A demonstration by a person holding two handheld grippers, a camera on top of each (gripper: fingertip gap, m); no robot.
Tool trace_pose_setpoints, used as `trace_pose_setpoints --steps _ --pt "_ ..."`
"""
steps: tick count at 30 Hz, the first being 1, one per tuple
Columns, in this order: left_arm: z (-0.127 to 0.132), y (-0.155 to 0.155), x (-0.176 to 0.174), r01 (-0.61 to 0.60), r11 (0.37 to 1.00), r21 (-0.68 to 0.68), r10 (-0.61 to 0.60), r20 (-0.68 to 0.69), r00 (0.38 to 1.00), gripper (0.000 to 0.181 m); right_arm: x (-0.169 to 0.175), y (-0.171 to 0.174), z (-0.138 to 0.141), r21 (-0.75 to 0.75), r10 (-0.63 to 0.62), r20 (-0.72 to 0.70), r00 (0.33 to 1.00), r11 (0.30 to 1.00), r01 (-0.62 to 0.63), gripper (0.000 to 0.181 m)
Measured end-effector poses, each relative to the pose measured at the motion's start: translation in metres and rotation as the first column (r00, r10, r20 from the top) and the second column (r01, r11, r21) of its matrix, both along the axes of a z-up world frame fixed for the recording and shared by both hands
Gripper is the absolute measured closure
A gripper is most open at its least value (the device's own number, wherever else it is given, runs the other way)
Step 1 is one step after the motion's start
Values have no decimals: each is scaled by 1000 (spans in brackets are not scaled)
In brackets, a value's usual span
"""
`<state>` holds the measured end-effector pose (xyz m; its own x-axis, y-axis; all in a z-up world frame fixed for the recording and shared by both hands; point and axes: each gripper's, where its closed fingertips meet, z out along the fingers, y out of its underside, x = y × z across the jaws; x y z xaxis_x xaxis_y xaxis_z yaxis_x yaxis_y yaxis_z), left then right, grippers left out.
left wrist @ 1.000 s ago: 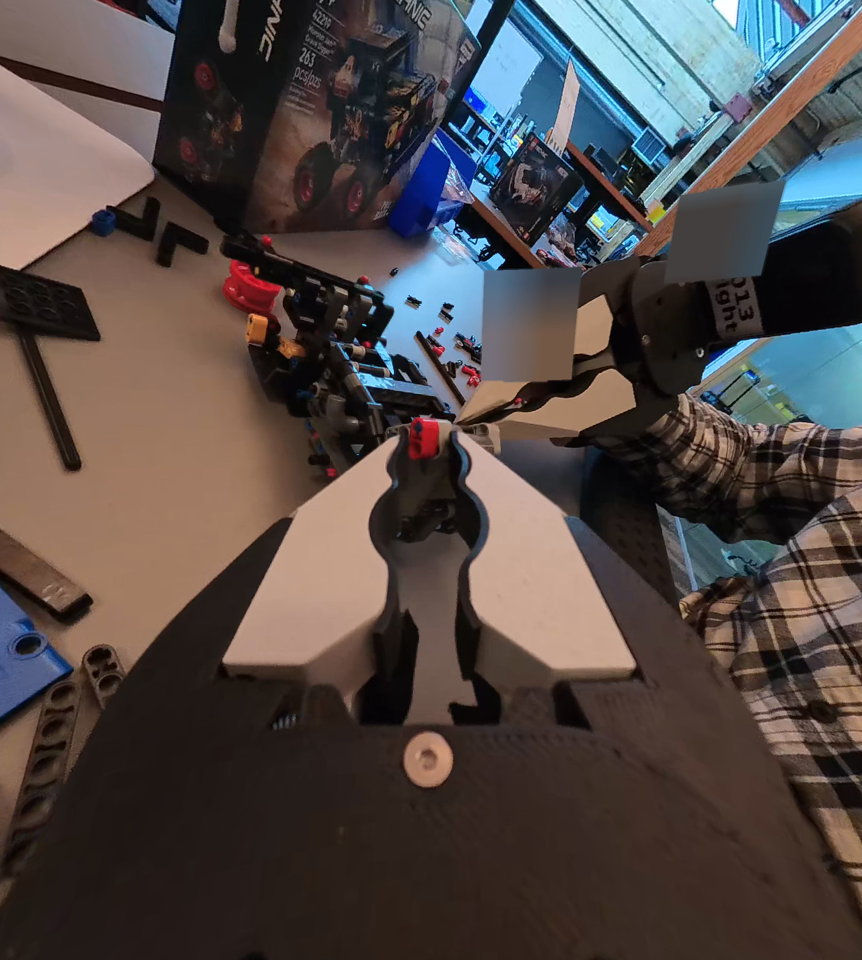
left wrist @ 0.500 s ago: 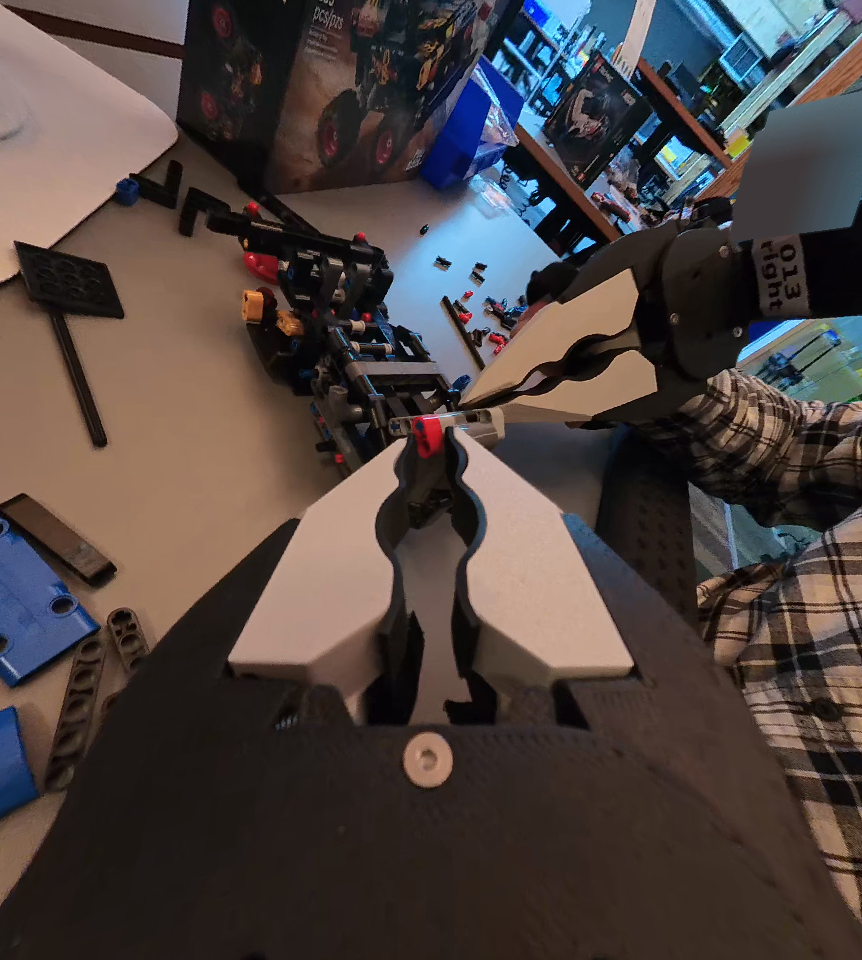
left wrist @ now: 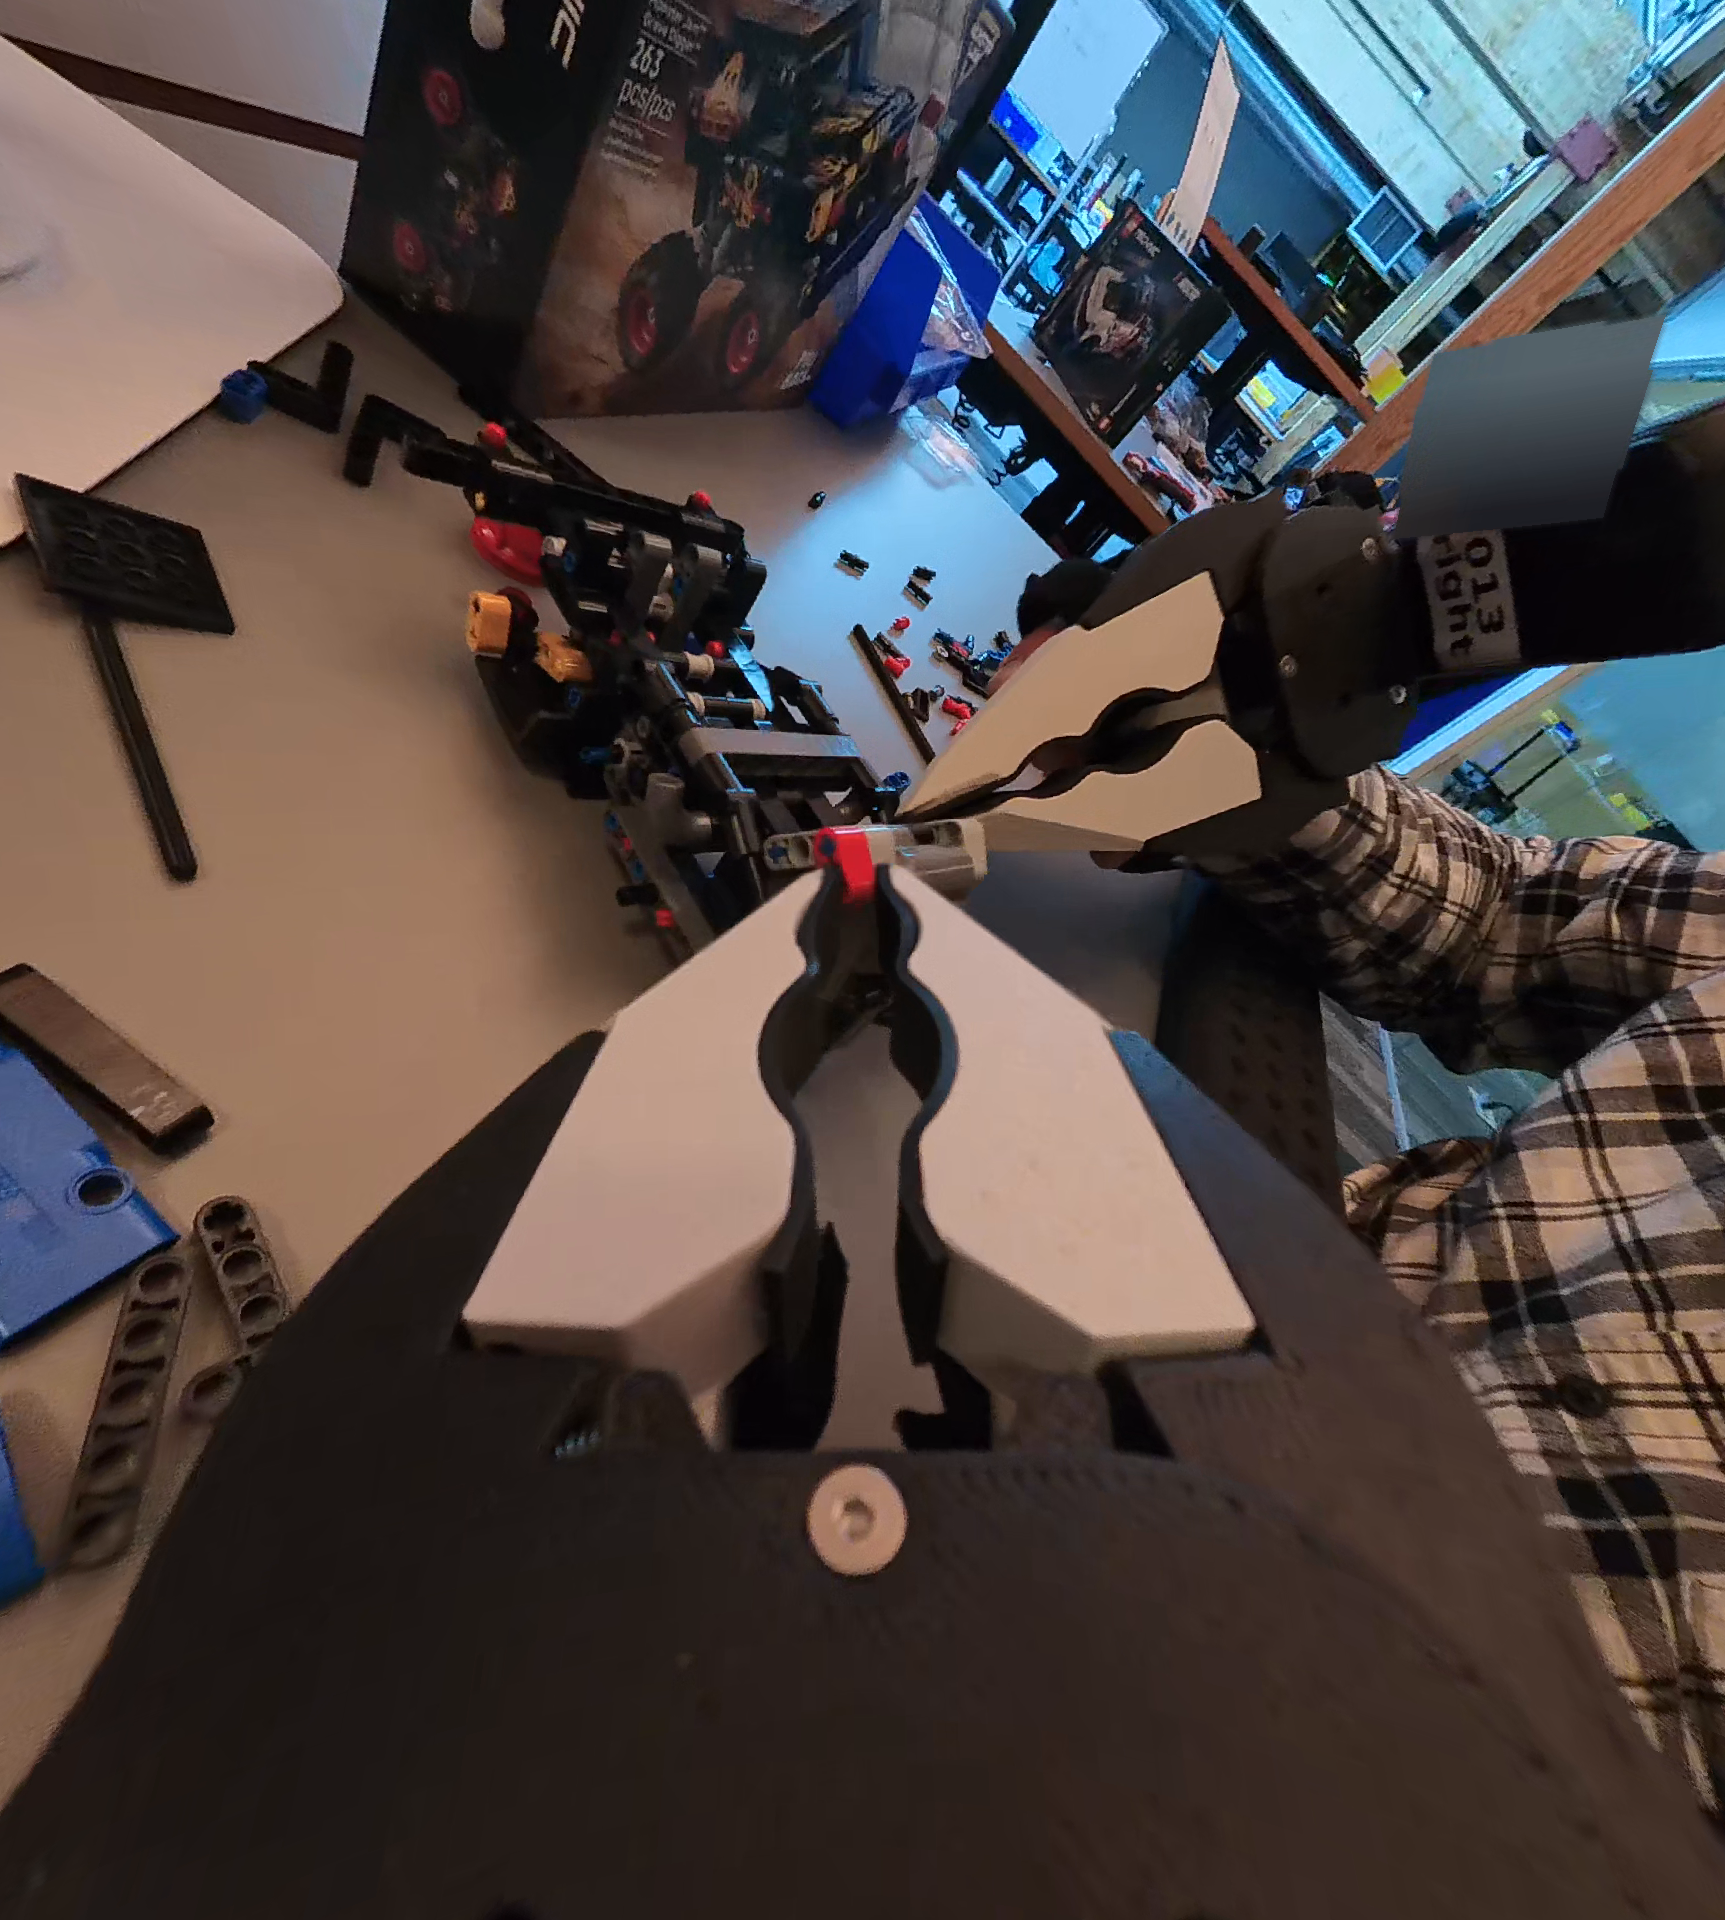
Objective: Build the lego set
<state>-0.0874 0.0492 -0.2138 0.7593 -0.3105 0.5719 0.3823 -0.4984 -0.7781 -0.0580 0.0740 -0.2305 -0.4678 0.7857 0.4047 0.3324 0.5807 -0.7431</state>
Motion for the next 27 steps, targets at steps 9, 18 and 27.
trace_pose_setpoints --steps 9,18,27 --pt "-1 0 0 -14 1000 21 15 -26 1000 180 0 0 0 -12 -7 2 1000 1000 7 181" --pt "-2 1 0 -28 999 32 30 -64 998 181 0 0 0 -13 -8 5 1000 1000 8 181" --pt "-1 1 1 -24 999 36 26 -46 999 180 0 0 0 -12 -7 3 1000 1000 7 181"
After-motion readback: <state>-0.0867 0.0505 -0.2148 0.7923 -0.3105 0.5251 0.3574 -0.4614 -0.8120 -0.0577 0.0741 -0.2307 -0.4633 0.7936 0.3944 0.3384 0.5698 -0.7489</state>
